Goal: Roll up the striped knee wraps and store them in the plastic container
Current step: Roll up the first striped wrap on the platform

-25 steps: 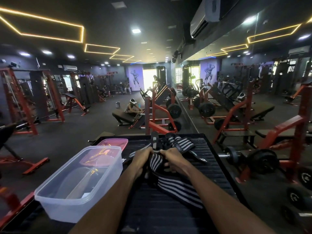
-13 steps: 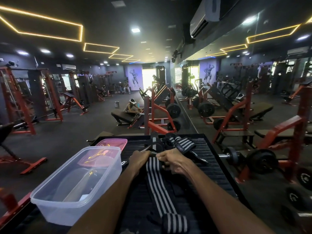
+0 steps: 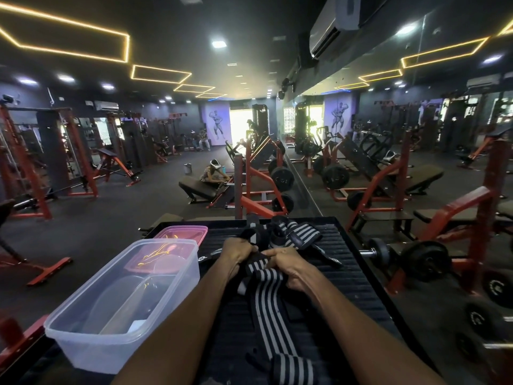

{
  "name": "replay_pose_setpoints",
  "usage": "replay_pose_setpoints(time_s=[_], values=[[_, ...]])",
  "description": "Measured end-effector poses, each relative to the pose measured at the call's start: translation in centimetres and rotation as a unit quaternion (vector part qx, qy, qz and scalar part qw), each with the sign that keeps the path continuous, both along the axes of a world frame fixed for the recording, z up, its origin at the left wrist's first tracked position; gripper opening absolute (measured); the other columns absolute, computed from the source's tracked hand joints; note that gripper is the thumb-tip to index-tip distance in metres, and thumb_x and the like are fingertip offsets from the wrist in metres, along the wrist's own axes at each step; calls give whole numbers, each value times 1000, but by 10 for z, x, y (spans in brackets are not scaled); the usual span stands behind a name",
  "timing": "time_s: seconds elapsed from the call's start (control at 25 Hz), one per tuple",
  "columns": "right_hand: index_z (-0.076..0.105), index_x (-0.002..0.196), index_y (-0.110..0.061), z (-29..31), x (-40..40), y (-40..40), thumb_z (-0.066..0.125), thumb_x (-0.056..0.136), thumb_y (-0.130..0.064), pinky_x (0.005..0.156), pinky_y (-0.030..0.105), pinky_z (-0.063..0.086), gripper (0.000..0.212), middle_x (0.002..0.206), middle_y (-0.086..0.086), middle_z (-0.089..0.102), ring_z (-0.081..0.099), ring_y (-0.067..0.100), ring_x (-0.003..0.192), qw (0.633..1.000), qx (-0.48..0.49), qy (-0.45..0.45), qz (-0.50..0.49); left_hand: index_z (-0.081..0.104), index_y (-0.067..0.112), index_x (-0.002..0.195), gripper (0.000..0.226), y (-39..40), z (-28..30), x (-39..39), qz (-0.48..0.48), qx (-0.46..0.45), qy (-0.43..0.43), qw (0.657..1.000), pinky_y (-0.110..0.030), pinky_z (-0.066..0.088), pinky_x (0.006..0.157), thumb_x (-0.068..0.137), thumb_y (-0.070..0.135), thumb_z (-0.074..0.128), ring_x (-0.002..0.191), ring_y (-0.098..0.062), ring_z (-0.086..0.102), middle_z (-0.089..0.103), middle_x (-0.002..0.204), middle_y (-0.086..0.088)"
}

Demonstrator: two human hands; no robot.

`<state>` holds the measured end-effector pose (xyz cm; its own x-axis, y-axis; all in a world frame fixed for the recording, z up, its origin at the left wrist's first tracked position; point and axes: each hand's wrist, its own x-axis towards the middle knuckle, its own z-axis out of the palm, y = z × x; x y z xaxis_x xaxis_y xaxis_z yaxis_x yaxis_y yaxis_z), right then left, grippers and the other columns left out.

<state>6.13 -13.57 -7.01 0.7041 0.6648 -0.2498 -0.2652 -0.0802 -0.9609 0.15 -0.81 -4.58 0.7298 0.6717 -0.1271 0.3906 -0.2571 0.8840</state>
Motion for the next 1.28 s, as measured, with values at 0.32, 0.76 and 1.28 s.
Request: replay_pose_setpoints(time_s=[0.32, 0.76, 1.28], values=[[64, 82, -3, 25, 5, -37, 48, 74, 6, 67, 37, 58, 21, 93, 18, 68, 67, 29, 76, 995, 52, 87, -23, 66, 0, 108, 30, 5, -4, -12, 38, 178, 90, 979, -35, 48, 82, 86, 19, 61, 103, -36, 65, 68, 107, -19], [57, 125, 1, 39, 34, -80, 50, 96, -4, 53, 37, 61, 31, 99, 17, 67, 69, 25, 72, 943, 186, 130, -245, 72, 17, 110, 26, -46, 17, -4, -313, -9, 87, 946, -53, 55, 94, 92, 34, 67, 104, -32, 71, 76, 108, -9], [63, 79, -11, 7, 19, -102, 56, 62, -19, 63, 34, 53, 21, 78, 9, 69, 63, 29, 74, 962, 41, 25, -270, 67, 10, 122, 43, -46, 7, -16, -447, 39, 177, 876, -30, 50, 100, 93, 42, 64, 108, -13, 65, 70, 118, 2]])
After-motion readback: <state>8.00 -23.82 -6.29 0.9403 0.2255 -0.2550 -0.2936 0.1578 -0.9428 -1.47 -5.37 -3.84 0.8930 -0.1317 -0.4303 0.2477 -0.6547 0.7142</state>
